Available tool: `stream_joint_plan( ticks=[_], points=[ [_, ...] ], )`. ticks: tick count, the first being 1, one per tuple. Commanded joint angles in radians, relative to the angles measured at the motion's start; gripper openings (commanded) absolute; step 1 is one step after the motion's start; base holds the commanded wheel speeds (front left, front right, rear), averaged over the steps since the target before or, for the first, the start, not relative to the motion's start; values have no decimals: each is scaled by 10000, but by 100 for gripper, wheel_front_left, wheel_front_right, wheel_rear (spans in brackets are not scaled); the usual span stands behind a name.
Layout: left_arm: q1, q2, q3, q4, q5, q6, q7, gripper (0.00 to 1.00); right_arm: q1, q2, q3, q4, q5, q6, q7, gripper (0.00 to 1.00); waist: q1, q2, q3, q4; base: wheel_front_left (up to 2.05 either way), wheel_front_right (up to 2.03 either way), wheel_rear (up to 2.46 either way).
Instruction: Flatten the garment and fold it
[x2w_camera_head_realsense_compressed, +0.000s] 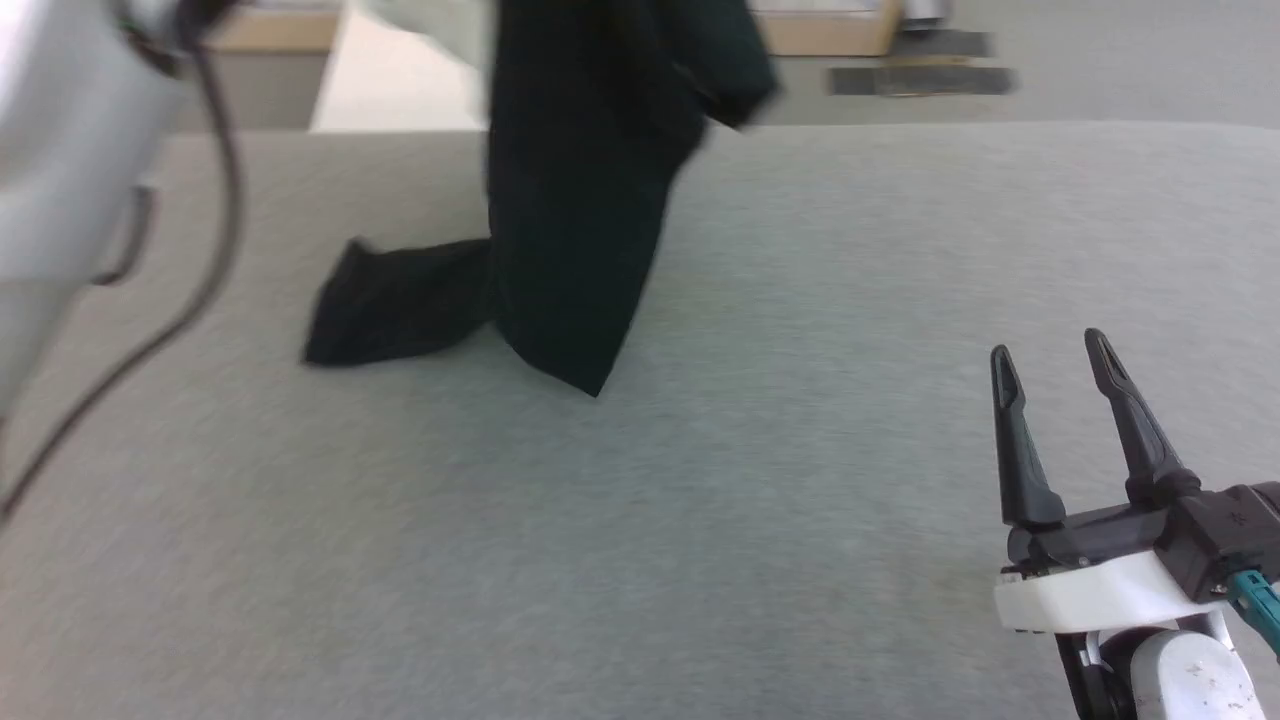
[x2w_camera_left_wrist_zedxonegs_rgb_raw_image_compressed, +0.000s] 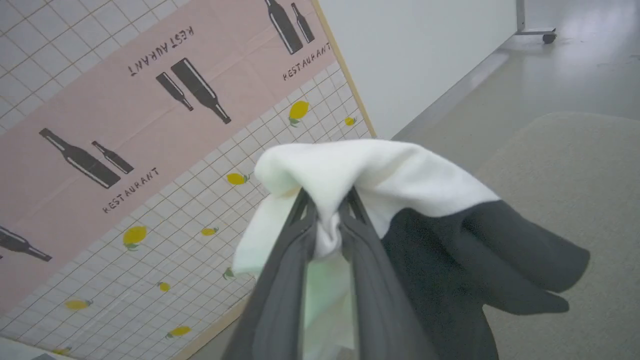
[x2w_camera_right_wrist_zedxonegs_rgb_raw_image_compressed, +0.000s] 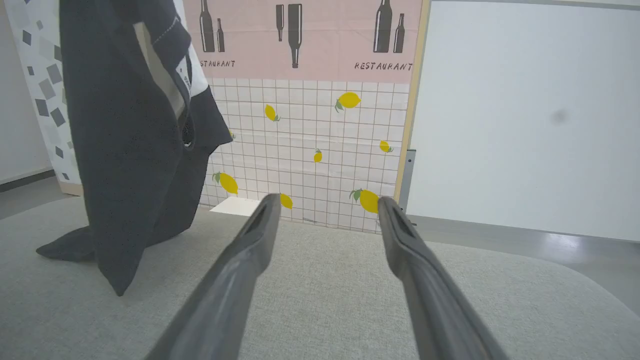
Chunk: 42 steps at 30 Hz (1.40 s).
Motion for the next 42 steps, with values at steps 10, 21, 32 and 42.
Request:
stream_joint_plan(
  ticks=[10, 21, 32, 42],
  points=[
    [2309, -1212, -1984, -576, -300, -21, -1207, 0, 133, 43, -355, 60, 263, -17, -49, 100, 1, 0, -46, -1957, 0, 0, 0],
    [6283, -1809, -4128, 677, -249, -21, -959, 0, -111, 46, -494, 45, 196, -17, -49, 100, 1, 0, 517, -1709, 0, 0, 0],
    [7316, -1960, -3815, 635, 463, -13, -2739, 100, 93, 46, -472, 226, 79, -17, -49, 100, 1, 0, -39, -1307, 0, 0, 0],
    [7816, -1972, -1279, 229, 1826, 3021, -7603, 100, 867, 47, -647, 265, -20, -17, -49, 100, 1, 0, -1083, -763, 0, 0, 0]
  ],
)
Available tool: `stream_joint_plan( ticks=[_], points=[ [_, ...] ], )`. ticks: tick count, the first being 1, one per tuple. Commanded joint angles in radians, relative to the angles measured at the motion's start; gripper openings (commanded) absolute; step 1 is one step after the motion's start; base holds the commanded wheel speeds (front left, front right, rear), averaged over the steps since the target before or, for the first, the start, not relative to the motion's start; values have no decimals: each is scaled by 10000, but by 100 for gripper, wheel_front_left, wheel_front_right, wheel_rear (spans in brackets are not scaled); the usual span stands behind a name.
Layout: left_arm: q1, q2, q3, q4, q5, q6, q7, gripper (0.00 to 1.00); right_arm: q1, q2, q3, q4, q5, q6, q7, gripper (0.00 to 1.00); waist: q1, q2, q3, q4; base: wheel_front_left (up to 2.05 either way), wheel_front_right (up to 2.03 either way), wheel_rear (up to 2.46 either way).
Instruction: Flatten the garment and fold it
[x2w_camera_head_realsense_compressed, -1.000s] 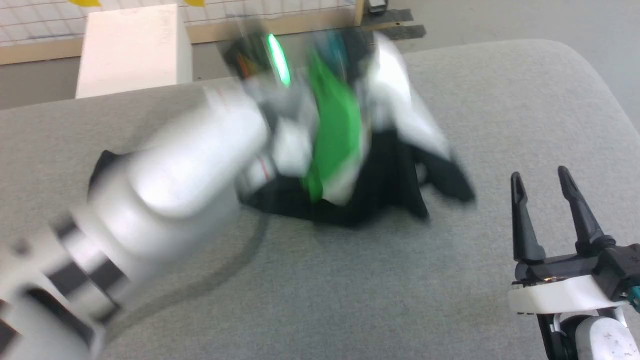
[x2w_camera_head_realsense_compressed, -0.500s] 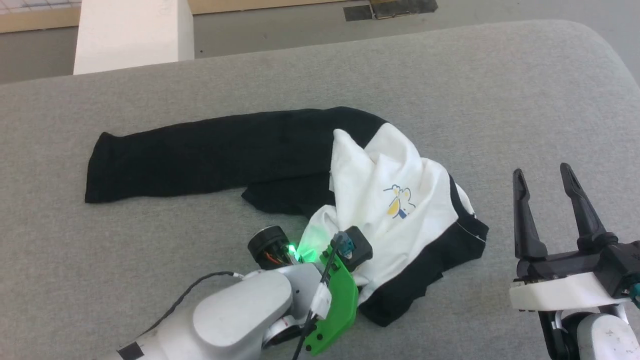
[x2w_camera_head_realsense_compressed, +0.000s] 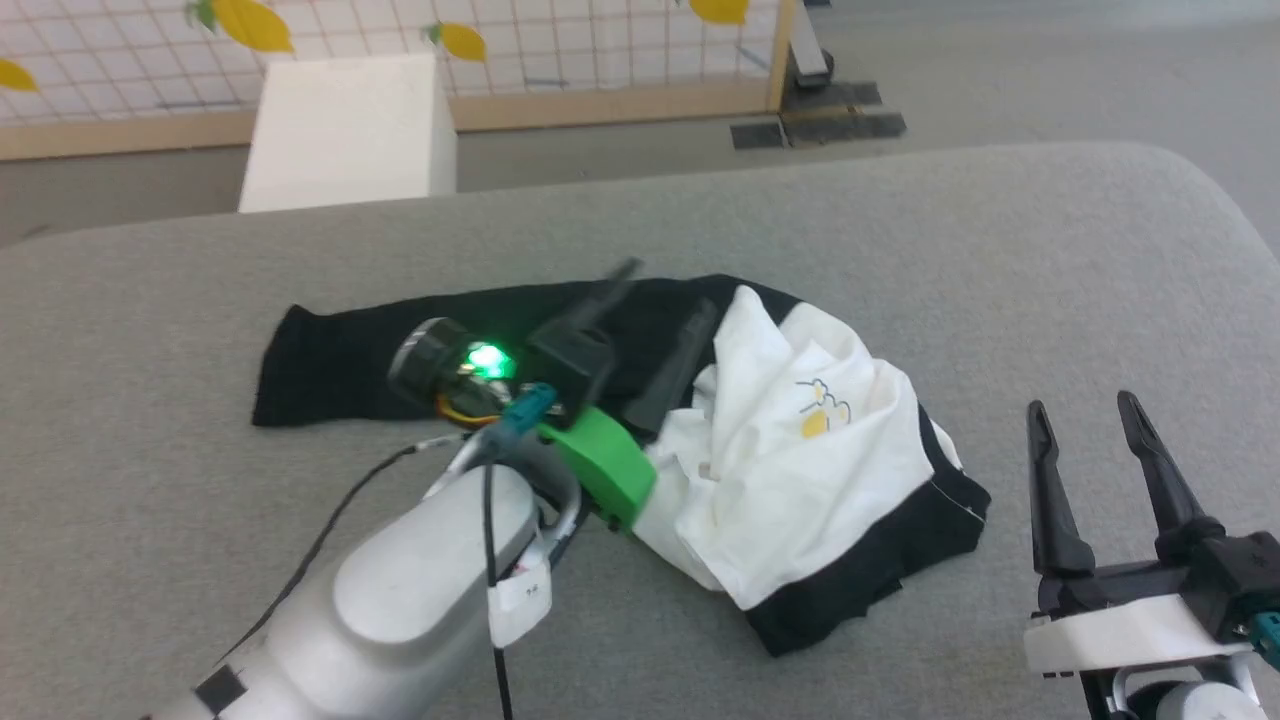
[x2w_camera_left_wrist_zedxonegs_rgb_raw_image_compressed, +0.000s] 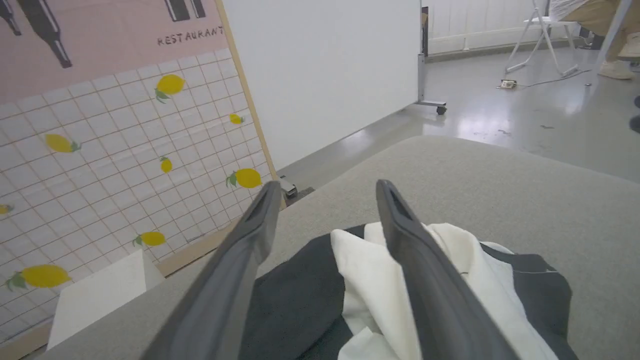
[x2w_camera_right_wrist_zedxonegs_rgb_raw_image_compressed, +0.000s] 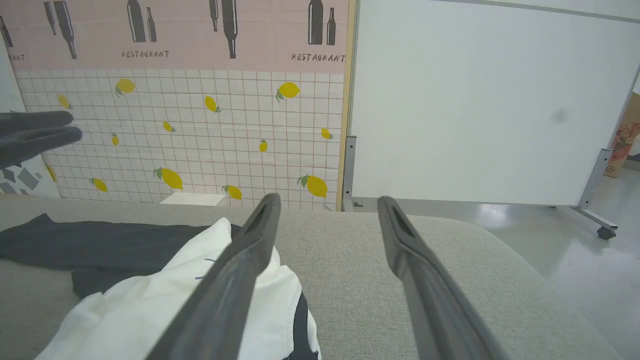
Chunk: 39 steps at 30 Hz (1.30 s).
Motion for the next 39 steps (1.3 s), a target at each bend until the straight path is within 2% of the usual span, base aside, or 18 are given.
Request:
stream_joint_plan(
  ticks=[1, 6, 8, 10, 13, 21, 25, 31, 35, 39],
  points=[
    [409, 68, 313, -63, 213, 433, -94, 100, 136, 22, -43, 9, -58, -17, -49, 100, 1, 0, -361, 356, 0, 0, 0],
    [1747, 192, 2459, -1171, 1254, 2110, -132, 100, 292, 22, -301, 21, 157, -17, -49, 100, 1, 0, -463, 584, 0, 0, 0],
    [2467, 204, 3376, -1567, 1755, 2626, -134, 100, 340, 22, -387, 52, 247, -17, -49, 100, 1, 0, -472, 670, 0, 0, 0],
    [3224, 149, 4143, -1787, 2101, 2829, -134, 100, 379, 22, -433, 100, 341, -17, -49, 100, 1, 0, -502, 727, 0, 0, 0],
    [4172, -25, 5069, -1939, 2525, 2826, -135, 100, 457, 22, -496, 186, 478, -17, -49, 100, 1, 0, -573, 796, 0, 0, 0],
    [6498, -926, 6669, -1842, 3613, 1905, -136, 100, 805, 22, -601, 344, 721, -17, -49, 100, 1, 0, -778, 802, 0, 0, 0],
    [6502, -1172, 7234, -1715, 3984, 1374, -136, 100, 833, 22, -594, 301, 744, -17, -49, 100, 1, 0, -668, 751, 0, 0, 0],
    [4080, -837, 7774, -1369, 4492, 203, -137, 100, 316, 22, -505, 136, 624, -17, -49, 100, 1, 0, -2, 586, 0, 0, 0],
    [1730, -488, 7602, -133, 4728, -606, -60, 100, -111, 22, -399, -5, 501, -17, -49, 100, 1, 0, 605, 390, 0, 0, 0],
    [-590, -460, 7287, 1254, 4506, -1667, 1132, 100, -471, 22, -326, -119, 464, -17, -49, 100, 1, 0, 1258, 139, 0, 0, 0]
  ],
)
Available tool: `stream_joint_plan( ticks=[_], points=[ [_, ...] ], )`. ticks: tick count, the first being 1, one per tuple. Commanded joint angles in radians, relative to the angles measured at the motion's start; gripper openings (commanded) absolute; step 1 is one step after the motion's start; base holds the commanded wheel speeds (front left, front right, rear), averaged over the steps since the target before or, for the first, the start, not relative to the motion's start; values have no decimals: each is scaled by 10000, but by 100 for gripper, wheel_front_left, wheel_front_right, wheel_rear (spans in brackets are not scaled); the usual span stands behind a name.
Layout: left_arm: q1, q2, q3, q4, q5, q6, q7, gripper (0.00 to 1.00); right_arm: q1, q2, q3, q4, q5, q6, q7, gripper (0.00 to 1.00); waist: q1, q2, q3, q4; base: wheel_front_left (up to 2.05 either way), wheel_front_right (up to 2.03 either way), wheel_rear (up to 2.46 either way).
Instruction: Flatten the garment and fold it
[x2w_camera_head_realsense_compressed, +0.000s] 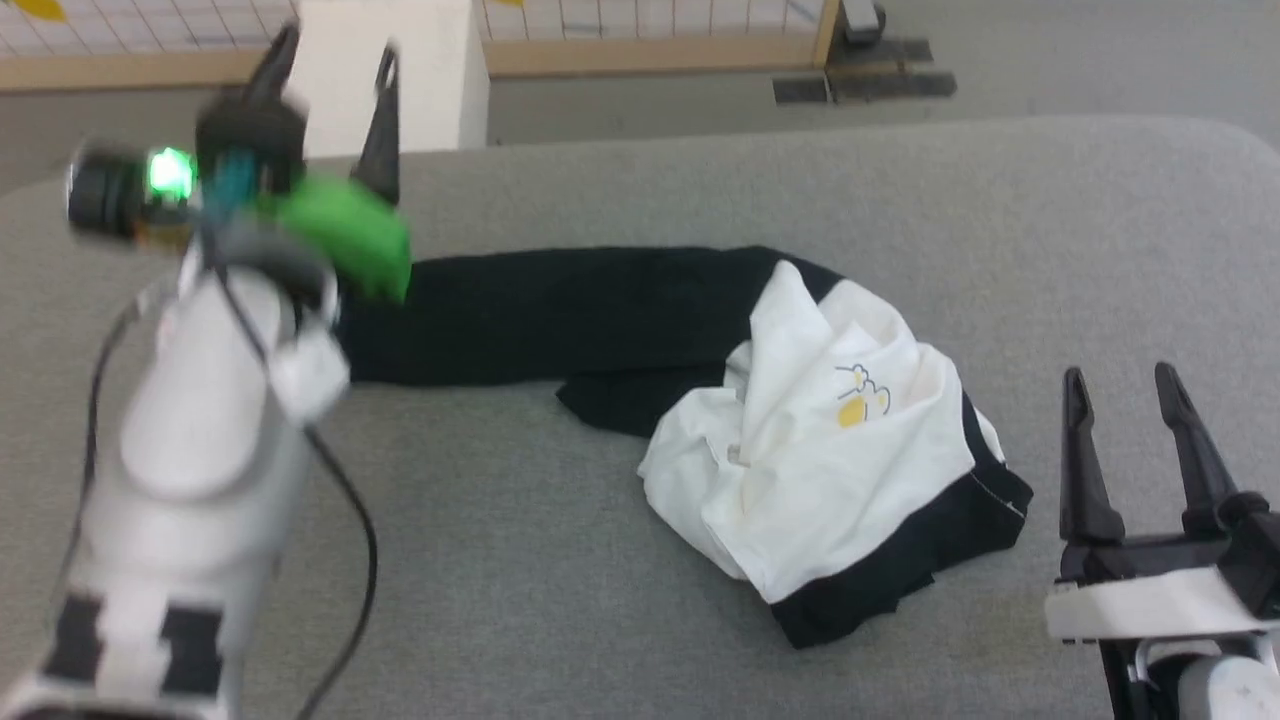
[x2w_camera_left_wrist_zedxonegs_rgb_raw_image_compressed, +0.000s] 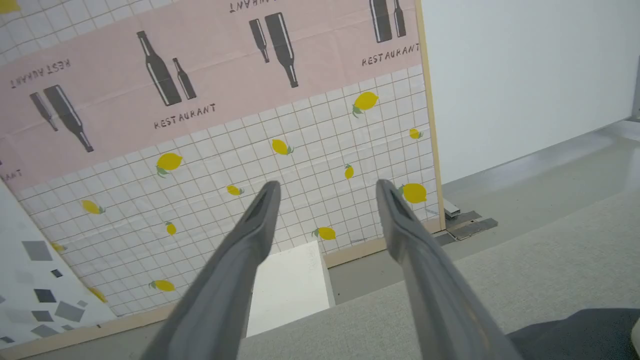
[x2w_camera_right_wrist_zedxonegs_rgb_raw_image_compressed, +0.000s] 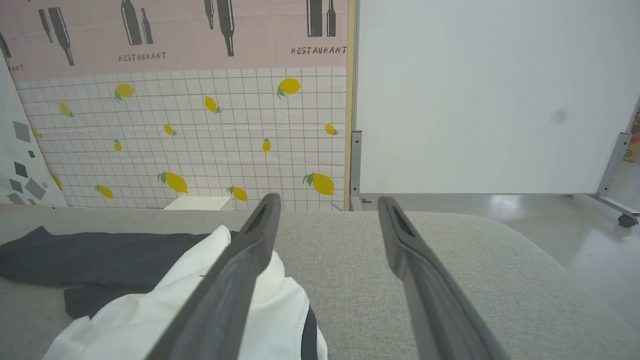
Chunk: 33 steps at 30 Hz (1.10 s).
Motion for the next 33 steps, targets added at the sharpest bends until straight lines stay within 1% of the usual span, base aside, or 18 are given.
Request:
stream_joint_plan(
  ticks=[1, 3, 4, 6, 9, 15, 17, 19, 22, 28, 29, 30, 33],
  points=[
    [-696, 11, -158, 401, -64, -365, 399, 100, -244, 11, 46, -74, -62, -17, -49, 100, 0, -1, 787, -391, 0, 0, 0],
    [-1589, 8, -528, 1167, -143, -852, 1402, 100, -405, 11, 109, -102, -89, -17, -49, 100, 0, -1, 1060, -526, 0, 0, 0],
    [-2637, -30, -1272, 2093, -312, -1187, 2953, 100, -620, 11, 136, -137, -98, -17, -49, 100, 0, -1, 1395, -749, 0, 0, 0],
    [-3215, -54, -1882, 2552, -622, -1249, 3936, 100, -770, 11, 161, -170, -76, -17, -49, 100, 0, -1, 1616, -908, 0, 0, 0],
    [-3873, -54, -3267, 2878, -1887, -1259, 5531, 100, -967, 11, 235, -214, -31, -17, -49, 100, 0, -1, 1927, -1141, 0, 0, 0],
    [-4759, 679, -5844, 2463, -4524, -1263, 8299, 100, -1330, 11, 340, -289, 89, -17, -49, 100, 0, -1, 2578, -1549, 0, 0, 0],
    [-4992, 971, -6569, 2275, -5120, -1263, 8949, 100, -1438, 11, 358, -305, 125, -17, -49, 100, 0, -1, 2788, -1644, 0, 0, 0],
    [-5181, 1192, -7089, 2236, -5586, -1264, 9349, 100, -1542, 11, 375, -319, 149, -17, -49, 100, 0, -1, 2989, -1719, 0, 0, 0],
    [-5308, 1375, -7645, 2408, -5998, -1264, 9574, 100, -1711, 11, 451, -299, 190, -17, -49, 100, 0, -1, 3204, -1875, 0, 0, 0],
    [-5154, 1668, -9285, 2543, -6567, -1264, 9993, 100, -1850, 11, 469, -235, 214, -17, -49, 100, 0, -1, 3268, -1994, 0, 0, 0],
    [-5113, 1773, -9600, 2514, -6776, -1265, 9970, 46, -1840, 11, 452, -215, 195, -17, -49, 100, 0, -1, 3195, -1962, 0, 0, 0],
    [-5102, 1803, -9693, 2479, -6871, -1265, 9924, 0, -1820, 11, 435, -207, 180, -17, -49, 100, 0, -1, 3146, -1929, 0, 0, 0],
    [-5117, 1906, -9852, 2331, -7206, -1265, 9428, 0, -1704, 11, 370, -194, 117, -17, -49, 100, 0, -1, 2867, -1738, 0, 0, 0]
  ],
)
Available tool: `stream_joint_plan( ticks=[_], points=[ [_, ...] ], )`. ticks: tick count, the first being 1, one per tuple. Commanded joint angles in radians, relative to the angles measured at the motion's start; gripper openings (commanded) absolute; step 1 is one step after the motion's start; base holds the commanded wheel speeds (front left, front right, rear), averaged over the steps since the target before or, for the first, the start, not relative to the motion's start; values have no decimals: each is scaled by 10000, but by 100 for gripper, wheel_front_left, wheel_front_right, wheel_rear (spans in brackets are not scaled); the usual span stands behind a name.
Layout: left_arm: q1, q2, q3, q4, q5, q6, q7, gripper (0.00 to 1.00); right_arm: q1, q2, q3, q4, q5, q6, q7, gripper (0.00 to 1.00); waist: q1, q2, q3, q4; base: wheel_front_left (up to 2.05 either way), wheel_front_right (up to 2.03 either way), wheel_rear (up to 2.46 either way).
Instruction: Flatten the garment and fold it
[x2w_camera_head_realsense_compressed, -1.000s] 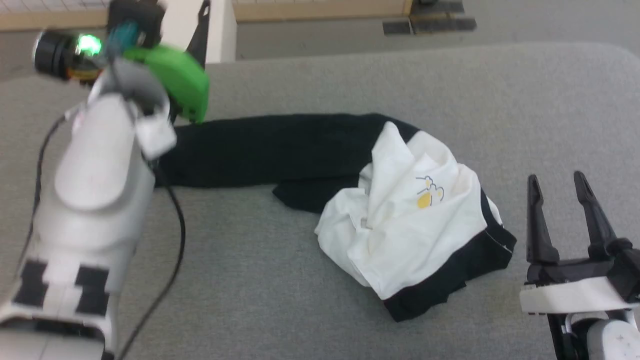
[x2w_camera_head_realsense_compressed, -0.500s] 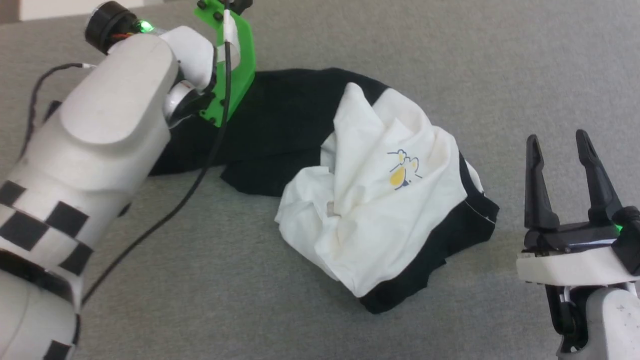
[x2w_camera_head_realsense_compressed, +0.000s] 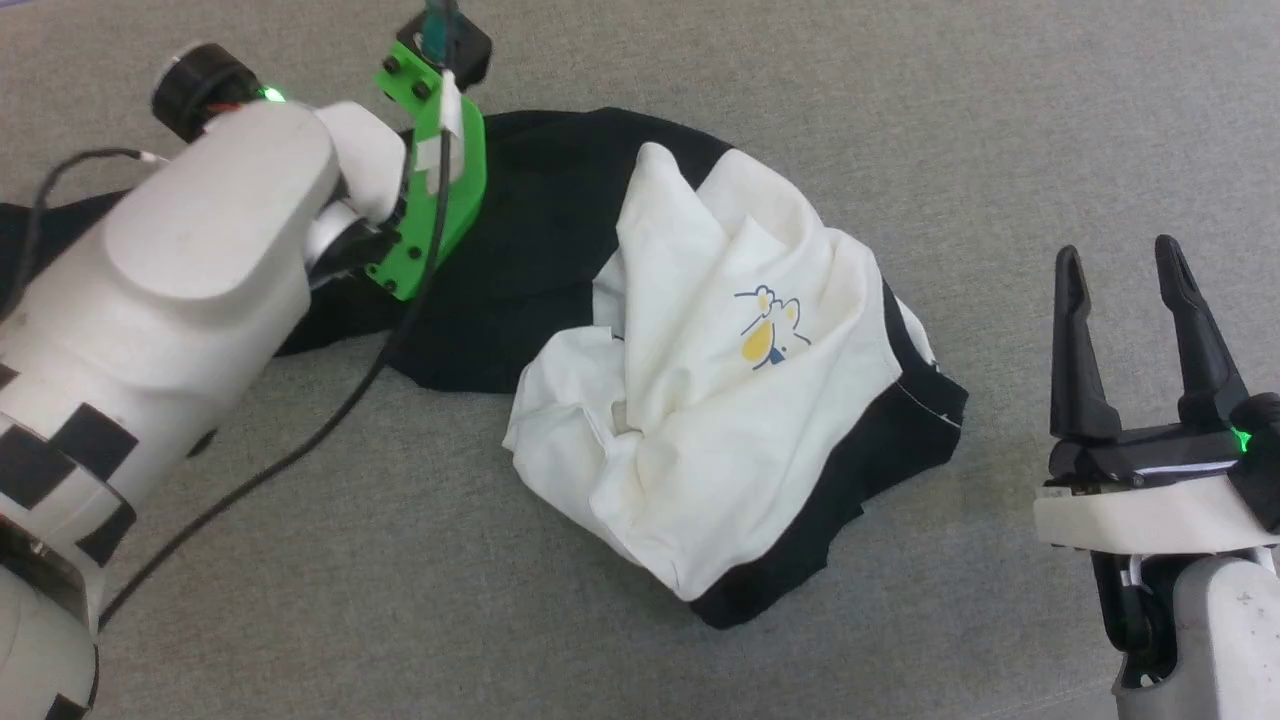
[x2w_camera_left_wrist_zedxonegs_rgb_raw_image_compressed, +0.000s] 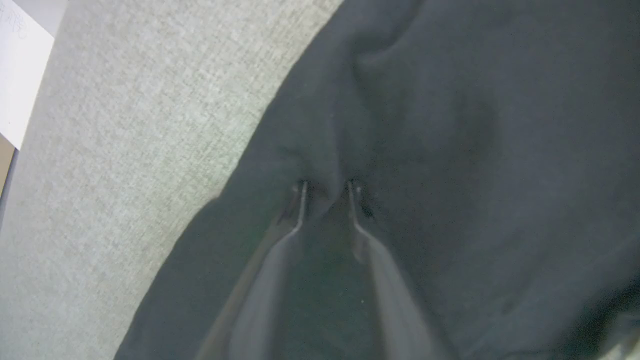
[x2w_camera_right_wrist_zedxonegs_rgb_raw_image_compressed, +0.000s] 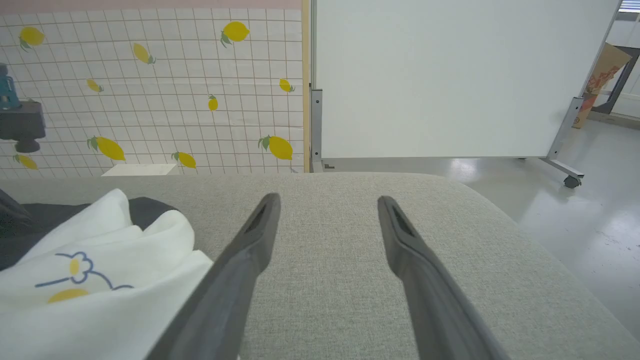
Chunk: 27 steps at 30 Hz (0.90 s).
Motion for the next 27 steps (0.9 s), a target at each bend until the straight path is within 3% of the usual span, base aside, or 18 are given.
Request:
stream_joint_plan(
  ticks=[1, 7, 14, 17, 22, 27],
  points=[
    [398, 30, -219, 5, -194, -32, -215, 0, 24, 7, -64, 20, -37, -17, -49, 100, -1, -1, -369, 297, 0, 0, 0],
    [398, 472, -316, -979, -481, -32, -2338, 0, 609, 7, -192, 130, -242, -17, -49, 100, -1, -1, -1459, 1010, 0, 0, 0],
    [1200, 2123, 99, -2940, -916, 69, -4652, 0, 1310, 7, -345, 208, -352, -17, -49, 100, -1, -1, -2732, 1877, 0, 0, 0],
    [2050, 3082, 264, -3982, -1225, 558, -5052, 0, 1578, 7, -405, 253, -318, -17, -49, 100, -1, -1, -3103, 2201, 0, 0, 0],
    [3879, 4709, 390, -5323, -2084, 1750, -5513, 0, 1967, 7, -391, 360, -250, -17, -49, 100, -1, -1, -3528, 2621, 0, 0, 0],
    [5798, 5533, 214, -5560, -3177, 2518, -5898, 0, 2178, 7, -360, 451, -216, -17, -49, 100, -1, -1, -3724, 2740, 0, 0, 0]
  ],
)
